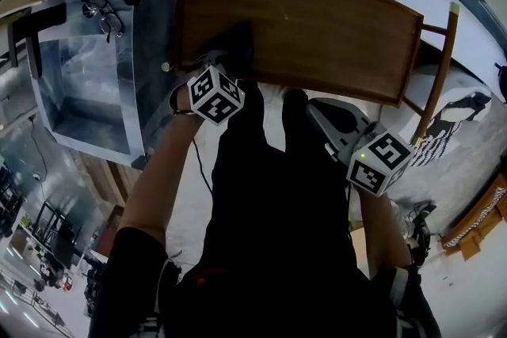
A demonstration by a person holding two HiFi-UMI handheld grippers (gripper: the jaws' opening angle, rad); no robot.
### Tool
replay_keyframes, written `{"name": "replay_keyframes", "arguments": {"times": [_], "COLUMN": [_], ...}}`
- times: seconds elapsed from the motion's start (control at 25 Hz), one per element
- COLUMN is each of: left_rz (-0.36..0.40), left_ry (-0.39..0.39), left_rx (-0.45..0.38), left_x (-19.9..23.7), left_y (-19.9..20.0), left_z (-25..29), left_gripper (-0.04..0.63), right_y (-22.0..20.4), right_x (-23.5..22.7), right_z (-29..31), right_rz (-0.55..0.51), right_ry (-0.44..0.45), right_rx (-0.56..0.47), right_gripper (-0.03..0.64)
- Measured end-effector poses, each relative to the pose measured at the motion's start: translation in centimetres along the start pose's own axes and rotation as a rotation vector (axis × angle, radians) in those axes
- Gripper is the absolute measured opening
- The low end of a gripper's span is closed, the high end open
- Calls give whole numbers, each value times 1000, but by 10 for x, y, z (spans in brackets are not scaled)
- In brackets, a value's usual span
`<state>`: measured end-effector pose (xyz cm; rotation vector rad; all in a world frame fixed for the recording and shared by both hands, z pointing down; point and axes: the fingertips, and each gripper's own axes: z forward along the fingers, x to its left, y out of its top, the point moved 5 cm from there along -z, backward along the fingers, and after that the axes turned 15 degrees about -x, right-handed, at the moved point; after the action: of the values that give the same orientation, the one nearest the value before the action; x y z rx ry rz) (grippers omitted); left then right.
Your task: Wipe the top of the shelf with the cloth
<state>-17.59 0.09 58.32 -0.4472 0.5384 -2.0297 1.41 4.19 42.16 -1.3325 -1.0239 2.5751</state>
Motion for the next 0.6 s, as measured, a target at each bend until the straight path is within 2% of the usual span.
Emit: {"name": "replay_keyframes", "arguments": {"times": [0.6], "left_rz": [115], "left_ry": [-128], "left_rx": [9], "left_x": [-58], "left_y": [76], "left_z": [58], "left_gripper": [38], "right_y": [-5], "right_x": [-44], "right_z": [-78], "right_rz": [61], "right_ry": [-80], "right_rx": [-114], "right_gripper": [5]}}
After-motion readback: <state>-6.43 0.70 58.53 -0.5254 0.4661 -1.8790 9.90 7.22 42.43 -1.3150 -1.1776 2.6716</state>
